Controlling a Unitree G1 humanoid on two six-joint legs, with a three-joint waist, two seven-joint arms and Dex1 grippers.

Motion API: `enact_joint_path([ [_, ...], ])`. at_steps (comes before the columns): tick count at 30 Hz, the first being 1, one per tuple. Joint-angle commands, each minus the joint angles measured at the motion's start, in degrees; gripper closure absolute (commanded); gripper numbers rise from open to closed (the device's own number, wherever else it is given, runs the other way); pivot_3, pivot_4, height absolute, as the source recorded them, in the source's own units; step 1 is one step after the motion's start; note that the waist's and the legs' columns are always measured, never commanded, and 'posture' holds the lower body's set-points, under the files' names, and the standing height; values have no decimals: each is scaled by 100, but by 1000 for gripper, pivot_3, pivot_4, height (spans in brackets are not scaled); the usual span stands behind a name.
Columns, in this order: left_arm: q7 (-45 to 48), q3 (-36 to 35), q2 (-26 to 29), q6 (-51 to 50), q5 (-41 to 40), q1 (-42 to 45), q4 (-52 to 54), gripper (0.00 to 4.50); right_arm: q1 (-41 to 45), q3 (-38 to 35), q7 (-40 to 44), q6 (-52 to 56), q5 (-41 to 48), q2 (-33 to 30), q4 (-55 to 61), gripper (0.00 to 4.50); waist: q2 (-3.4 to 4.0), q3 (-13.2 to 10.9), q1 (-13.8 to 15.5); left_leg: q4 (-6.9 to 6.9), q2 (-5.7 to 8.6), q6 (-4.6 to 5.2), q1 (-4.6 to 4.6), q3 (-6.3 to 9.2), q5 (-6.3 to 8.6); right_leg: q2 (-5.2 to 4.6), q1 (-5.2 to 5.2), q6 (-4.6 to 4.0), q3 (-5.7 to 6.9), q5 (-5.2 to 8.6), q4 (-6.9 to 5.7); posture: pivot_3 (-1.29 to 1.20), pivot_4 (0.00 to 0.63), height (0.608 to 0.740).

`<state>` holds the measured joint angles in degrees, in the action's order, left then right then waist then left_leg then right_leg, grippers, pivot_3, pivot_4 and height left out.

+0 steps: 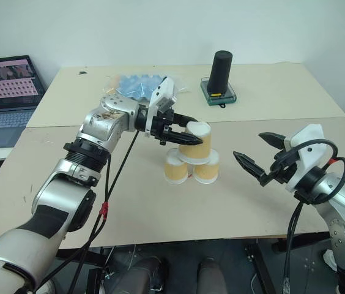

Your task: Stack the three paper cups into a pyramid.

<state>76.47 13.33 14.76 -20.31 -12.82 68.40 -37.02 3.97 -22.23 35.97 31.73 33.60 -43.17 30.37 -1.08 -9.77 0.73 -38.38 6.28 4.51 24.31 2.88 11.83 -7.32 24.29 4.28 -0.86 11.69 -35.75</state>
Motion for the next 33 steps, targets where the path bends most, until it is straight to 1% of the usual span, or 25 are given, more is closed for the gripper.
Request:
enact_joint_path([
  [1,-26,-11,-42,95,108,40,-62,2230,-9,-247,-78,-56,96,1,242,0,0,0,-1,-2,0,1,0,0,1,0,-1,0,0,0,-1,0,150,726],
  [2,-25,-11,-47,104,111,39,-65,2230,-17,-251,-81,-60,99,-1,241,0,0,0,-1,-4,0,1,0,0,1,0,-1,0,0,0,-1,0,150,726],
  [4,-27,-23,-61,100,118,43,-67,1256,-28,-248,-84,-70,86,-7,224,0,0,0,0,-6,0,2,0,0,1,0,-2,0,0,0,-2,0,150,726],
  [5,-25,-34,-65,89,116,48,-61,1045,-29,-241,-85,-71,82,-6,222,0,0,0,-1,-7,0,2,0,0,1,0,-2,0,0,0,-3,0,150,726],
  [6,-22,-44,-69,82,118,51,-57,741,-30,-236,-86,-71,80,-4,223,0,0,0,-2,-8,0,2,0,0,1,0,-2,0,0,0,-3,0,150,726],
  [7,-9,-66,-75,62,111,56,-47,243,-28,-232,-85,-68,85,-2,225,0,0,0,-2,-8,0,2,0,0,1,0,-2,0,0,0,-4,0,150,726],
  [8,10,-84,-76,41,105,63,-37,42,-27,-228,-81,-67,87,-3,225,0,0,0,-2,-9,0,2,0,0,1,0,-1,0,0,0,-5,0,150,726],
  [15,36,-197,-62,-173,17,94,67,42,32,-180,-32,-88,86,-11,139,0,0,0,-4,-11,0,4,1,-1,2,1,0,1,0,1,-7,0,150,726],
  [26,-101,-384,-9,-247,-11,101,172,42,113,-130,64,-137,58,-33,-3,0,0,0,-5,-25,0,8,3,0,5,1,-1,1,0,1,-12,0,150,726],
  [33,-103,-477,71,-445,-106,32,524,42,165,-150,124,-129,58,-65,-47,0,0,0,-4,-29,0,9,4,-1,6,1,-2,1,0,1,-13,0,150,726],
])
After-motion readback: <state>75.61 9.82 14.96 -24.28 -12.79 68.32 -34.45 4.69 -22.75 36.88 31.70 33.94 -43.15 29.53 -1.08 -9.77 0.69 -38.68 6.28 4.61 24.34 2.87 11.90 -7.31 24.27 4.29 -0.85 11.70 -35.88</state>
